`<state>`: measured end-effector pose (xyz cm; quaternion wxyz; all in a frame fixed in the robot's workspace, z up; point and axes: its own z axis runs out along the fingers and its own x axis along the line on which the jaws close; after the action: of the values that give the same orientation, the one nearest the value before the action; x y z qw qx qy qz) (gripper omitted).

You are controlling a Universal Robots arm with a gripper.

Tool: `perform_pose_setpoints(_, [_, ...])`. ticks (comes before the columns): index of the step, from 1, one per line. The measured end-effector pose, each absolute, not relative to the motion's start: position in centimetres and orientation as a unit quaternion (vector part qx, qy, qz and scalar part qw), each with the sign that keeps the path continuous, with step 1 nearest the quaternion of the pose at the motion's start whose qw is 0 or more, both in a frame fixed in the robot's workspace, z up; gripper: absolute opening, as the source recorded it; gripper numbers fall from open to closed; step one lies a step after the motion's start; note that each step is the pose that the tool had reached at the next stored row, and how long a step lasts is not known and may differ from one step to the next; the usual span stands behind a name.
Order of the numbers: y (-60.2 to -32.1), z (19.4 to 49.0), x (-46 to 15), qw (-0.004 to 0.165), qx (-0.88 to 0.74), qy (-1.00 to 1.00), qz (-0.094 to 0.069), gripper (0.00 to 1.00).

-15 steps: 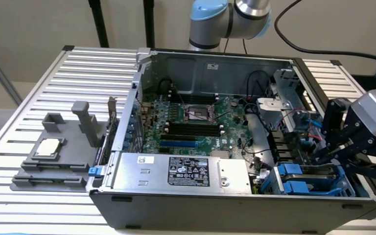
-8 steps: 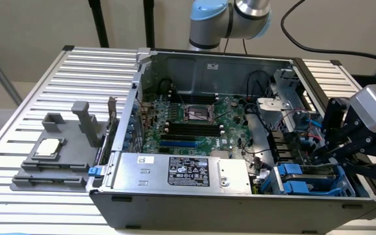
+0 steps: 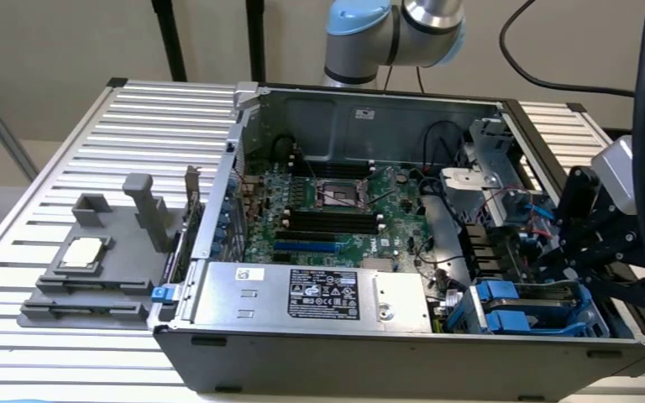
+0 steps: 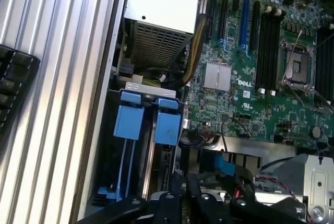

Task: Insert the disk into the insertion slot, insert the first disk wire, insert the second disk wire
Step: 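Insert the first disk wire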

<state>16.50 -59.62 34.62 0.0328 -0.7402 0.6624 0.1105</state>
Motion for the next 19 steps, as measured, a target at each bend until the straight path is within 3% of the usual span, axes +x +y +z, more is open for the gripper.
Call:
perform_pose_setpoints(10, [-59.62, 34.55, 16.49, 0.014, -0.716, 0.692, 0.090, 0.16])
perform_pose_setpoints(19, [-59.62, 34.42, 16.43, 0.001, -0.710, 0.699, 0.086, 0.16])
